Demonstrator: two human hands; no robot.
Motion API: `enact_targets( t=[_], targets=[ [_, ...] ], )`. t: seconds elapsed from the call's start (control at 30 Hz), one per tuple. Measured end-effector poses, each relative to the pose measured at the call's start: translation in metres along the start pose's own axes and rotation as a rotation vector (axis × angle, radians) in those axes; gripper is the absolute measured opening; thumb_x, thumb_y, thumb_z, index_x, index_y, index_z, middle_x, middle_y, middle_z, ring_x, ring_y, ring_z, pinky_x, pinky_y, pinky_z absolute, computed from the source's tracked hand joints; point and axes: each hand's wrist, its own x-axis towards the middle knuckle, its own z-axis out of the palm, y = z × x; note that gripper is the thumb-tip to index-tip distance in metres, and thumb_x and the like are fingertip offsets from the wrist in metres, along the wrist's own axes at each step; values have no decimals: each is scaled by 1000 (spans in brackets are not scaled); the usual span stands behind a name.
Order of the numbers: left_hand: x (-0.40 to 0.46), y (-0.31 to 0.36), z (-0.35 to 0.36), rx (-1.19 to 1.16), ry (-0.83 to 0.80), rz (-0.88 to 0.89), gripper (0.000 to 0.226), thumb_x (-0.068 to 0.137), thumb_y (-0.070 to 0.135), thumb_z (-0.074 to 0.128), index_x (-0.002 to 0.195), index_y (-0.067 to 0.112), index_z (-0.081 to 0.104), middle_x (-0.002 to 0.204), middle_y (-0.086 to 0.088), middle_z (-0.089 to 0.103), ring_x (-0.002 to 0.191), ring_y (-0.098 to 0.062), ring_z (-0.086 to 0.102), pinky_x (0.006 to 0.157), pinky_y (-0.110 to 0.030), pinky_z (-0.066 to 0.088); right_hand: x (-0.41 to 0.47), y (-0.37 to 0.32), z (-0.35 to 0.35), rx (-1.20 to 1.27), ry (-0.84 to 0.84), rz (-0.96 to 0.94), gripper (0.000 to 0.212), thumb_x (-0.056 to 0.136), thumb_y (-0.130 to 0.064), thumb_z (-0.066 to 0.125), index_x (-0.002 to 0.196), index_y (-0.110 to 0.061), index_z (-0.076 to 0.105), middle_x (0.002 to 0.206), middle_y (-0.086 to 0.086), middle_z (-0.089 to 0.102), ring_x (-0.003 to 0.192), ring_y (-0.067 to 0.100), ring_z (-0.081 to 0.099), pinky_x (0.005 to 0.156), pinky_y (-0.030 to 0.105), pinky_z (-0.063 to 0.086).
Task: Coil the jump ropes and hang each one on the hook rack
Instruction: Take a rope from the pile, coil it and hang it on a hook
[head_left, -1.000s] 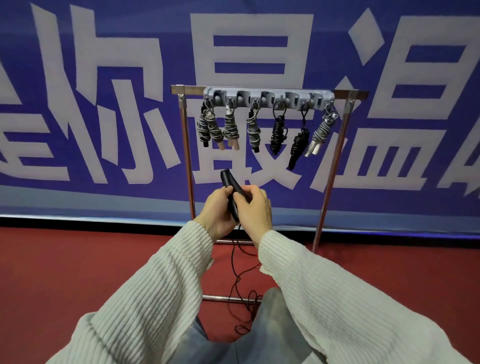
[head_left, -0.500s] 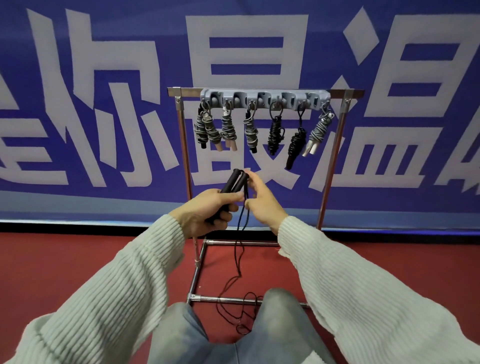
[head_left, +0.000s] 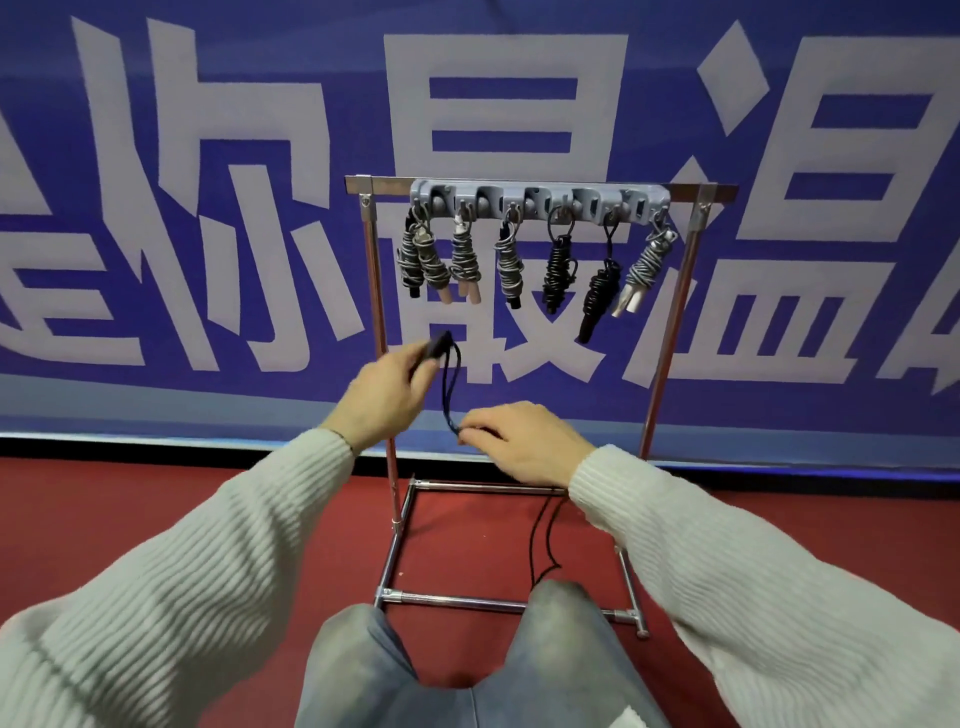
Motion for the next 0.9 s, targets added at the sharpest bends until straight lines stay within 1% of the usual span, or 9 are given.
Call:
enact_targets(
  t=[0.07, 0.17, 0.27, 0.33, 0.43, 0.5, 0.57, 0.7, 0.9],
  targets=[
    [-8, -8, 12, 386, -165, 123, 35, 106, 44, 39, 139, 40, 50, 110, -4, 71, 96, -34, 68, 75, -43, 54, 1, -17, -21, -76, -39, -106, 26, 105, -40, 45, 99, -28, 68, 93, -10, 68, 87, 16, 60, 80, 39, 50],
    [-38, 5, 20, 555, -431, 366, 37, 105, 46, 36, 137, 37, 52, 121, 1, 68, 103, -29, 66, 79, -42, 53, 10, -25, -54, 6, -23, -155, 25, 105, -34, 49, 97, -21, 69, 89, -9, 68, 83, 11, 59, 77, 32, 47],
    [-68, 26, 20, 447, -315, 647, 42, 102, 53, 30, 128, 31, 54, 108, 7, 66, 88, -25, 66, 68, -39, 51, 16, -9, -65, 153, -61, -86, 22, 106, -31, 52, 94, -20, 68, 84, -6, 66, 72, 3, 54, 71, 24, 43],
    [-79, 40, 11, 171, -246, 668, 34, 102, 48, 37, 120, 26, 56, 90, 9, 61, 74, -18, 59, 63, -37, 48, 9, 2, -60, 338, -118, -42, 17, 104, -21, 57, 91, -21, 68, 84, -5, 66, 73, -1, 56, 71, 19, 43],
    [-80, 51, -2, -338, -117, 441, 22, 103, 35, 49, 112, 21, 64, 74, 10, 57, 58, -9, 47, 55, -32, 40, -10, 8, -37, 751, -129, 58, 16, 94, -17, 60, 81, -25, 67, 63, -13, 53, 54, 3, 44, 55, 23, 32],
    [-71, 48, -3, -407, -4, 259, 20, 104, 35, 51, 107, 22, 65, 73, 8, 62, 54, -16, 49, 53, -35, 41, -19, 4, -16, 922, -98, 175, 27, 102, -30, 52, 82, -24, 68, 58, -10, 35, 49, 8, 25, 50, 28, 17],
    [-64, 41, 2, -306, 41, 119, 23, 105, 38, 51, 98, 20, 63, 75, 2, 66, 57, -23, 54, 55, -40, 45, -23, -1, -1, 885, -70, 190, 33, 109, -32, 42, 93, -15, 66, 56, -8, 30, 46, 8, 21, 46, 26, 16],
    [-59, 35, 15, -324, -1, -113, 33, 104, 42, 49, 89, 14, 60, 76, 0, 67, 51, -11, 48, 54, -32, 41, -25, -3, 3, 575, -16, 167, 40, 109, -34, 43, 94, -11, 71, 57, -3, 35, 47, 9, 30, 47, 24, 27],
    [-57, 37, -6, -1108, -169, -373, 31, 106, 37, 51, 112, 7, 57, 78, -5, 60, 53, -15, 40, 45, -24, 25, -28, 11, -11, 477, 136, 231, 38, 108, -37, 44, 85, -20, 69, 64, 1, 39, 49, 8, 31, 52, 25, 29]
  ],
)
